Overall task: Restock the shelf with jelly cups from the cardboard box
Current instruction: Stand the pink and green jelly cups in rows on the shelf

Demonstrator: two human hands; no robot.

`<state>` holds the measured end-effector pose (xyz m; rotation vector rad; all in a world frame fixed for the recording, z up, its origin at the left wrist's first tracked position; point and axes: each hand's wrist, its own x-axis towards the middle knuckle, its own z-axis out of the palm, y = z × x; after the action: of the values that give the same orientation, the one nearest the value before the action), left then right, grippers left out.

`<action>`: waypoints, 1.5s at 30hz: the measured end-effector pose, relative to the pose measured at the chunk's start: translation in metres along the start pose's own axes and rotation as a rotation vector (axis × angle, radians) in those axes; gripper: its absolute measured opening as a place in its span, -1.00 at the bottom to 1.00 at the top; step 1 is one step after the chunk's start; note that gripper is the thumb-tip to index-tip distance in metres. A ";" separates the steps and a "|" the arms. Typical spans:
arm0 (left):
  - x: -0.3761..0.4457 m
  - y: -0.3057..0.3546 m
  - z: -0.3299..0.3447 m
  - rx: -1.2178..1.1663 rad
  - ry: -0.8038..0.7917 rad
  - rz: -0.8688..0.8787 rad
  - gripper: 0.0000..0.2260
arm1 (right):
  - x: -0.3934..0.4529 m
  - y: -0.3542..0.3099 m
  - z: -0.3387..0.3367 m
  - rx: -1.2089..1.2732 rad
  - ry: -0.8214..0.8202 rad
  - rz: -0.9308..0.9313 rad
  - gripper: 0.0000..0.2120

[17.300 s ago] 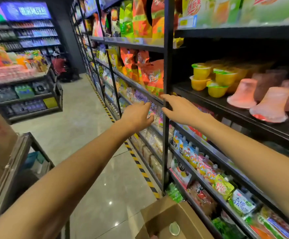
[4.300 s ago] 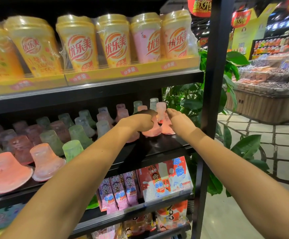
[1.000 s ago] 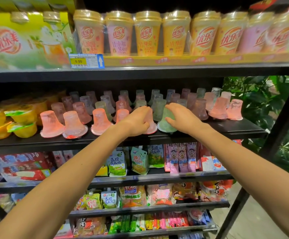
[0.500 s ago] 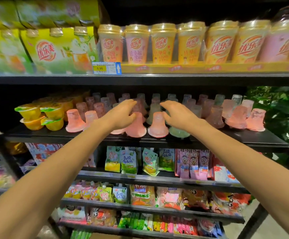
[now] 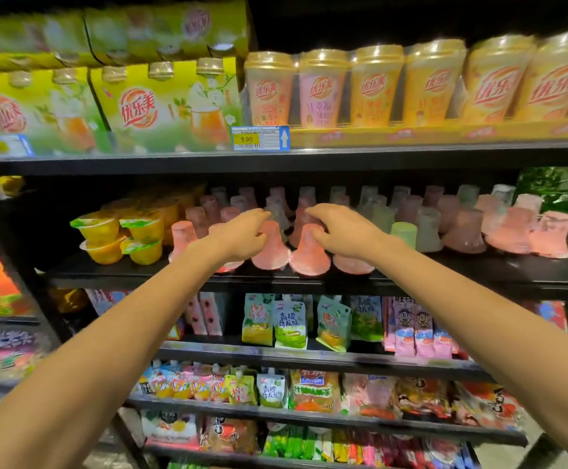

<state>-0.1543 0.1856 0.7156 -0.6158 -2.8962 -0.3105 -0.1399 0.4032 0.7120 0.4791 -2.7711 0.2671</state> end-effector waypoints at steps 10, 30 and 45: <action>0.011 -0.028 0.030 -0.105 -0.021 0.172 -0.49 | -0.007 -0.008 0.039 -0.090 -0.067 0.076 -0.27; 0.014 -0.038 0.026 -0.058 -0.046 0.221 -0.49 | -0.001 -0.011 0.057 -0.120 0.032 0.120 -0.41; -0.008 -0.060 -0.015 0.049 0.237 0.057 -0.51 | 0.029 -0.036 0.025 0.030 0.135 -0.028 -0.57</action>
<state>-0.1699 0.1257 0.7180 -0.6074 -2.6470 -0.2833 -0.1602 0.3553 0.7027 0.4877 -2.6307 0.3235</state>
